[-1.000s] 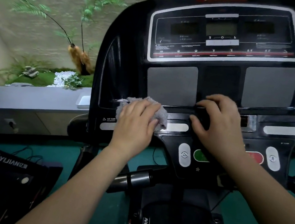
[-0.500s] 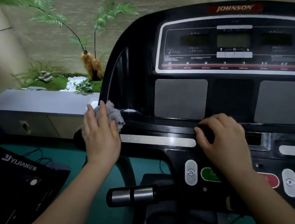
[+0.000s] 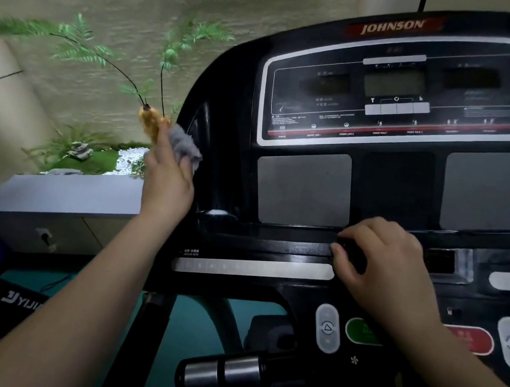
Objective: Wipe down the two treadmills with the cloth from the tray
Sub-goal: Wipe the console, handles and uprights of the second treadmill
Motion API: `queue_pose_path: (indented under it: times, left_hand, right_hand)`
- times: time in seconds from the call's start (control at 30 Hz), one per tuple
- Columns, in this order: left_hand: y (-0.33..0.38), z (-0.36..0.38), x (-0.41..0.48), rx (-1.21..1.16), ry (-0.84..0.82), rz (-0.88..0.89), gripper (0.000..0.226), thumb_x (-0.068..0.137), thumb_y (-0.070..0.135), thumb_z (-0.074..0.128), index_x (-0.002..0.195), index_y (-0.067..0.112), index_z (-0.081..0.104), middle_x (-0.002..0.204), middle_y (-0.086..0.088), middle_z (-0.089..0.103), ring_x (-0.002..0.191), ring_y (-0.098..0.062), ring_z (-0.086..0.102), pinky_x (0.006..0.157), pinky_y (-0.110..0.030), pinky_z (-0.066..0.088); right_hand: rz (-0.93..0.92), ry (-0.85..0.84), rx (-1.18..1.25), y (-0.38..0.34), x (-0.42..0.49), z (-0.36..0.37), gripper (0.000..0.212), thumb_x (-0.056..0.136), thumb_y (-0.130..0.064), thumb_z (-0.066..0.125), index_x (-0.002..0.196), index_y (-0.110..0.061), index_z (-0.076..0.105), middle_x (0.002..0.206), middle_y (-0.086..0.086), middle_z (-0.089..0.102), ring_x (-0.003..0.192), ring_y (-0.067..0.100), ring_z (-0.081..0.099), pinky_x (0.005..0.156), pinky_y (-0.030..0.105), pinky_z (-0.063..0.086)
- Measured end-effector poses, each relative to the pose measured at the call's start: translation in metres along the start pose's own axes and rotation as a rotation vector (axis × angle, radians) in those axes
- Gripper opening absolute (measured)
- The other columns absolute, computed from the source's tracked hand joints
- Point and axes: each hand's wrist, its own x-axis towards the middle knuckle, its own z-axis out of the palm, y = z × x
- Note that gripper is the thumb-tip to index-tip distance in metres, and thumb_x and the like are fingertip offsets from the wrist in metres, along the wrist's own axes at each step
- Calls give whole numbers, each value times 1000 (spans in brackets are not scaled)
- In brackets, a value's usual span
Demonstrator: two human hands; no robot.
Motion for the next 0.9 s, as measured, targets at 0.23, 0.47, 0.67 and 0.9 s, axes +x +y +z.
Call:
queue_pose_path:
  times: [0.23,0.47,0.67,0.9]
  left_hand:
    - [52,15,86,144,28,179,58,96,52,23,150,34,13,144,-22,31,129,-42,36,109,-50,28]
    - [112,33,134,231,-15,363,51,96,49,25,146,42,22,150,-6,32,135,-32,31,111,-50,25]
    - [117,41,124,214,-25,469,49,99,39,31,147,34,27,154,-8,29,143,-34,20,115,-52,16]
    - [94,44,25,18,-102,395,51,101,23,38,150,25,25,160,-10,5,146,-33,-3,119,-43,3]
  right_hand:
    - [1,-19,5,0,1,-1,18,81,-33,60,87,-17,67,85,-2,60,78,21,56,72,37,45]
    - [2,-32,11,1,1,1,19,82,-34,58,87,-18,67,86,-3,59,78,20,56,72,41,47]
    - [11,-20,18,1,1,-1,18,81,-32,62,87,-17,68,85,-3,61,78,20,57,71,38,46]
    - [4,-5,32,1,1,-2,22,82,-34,58,87,-16,69,84,-2,62,76,20,57,70,35,45]
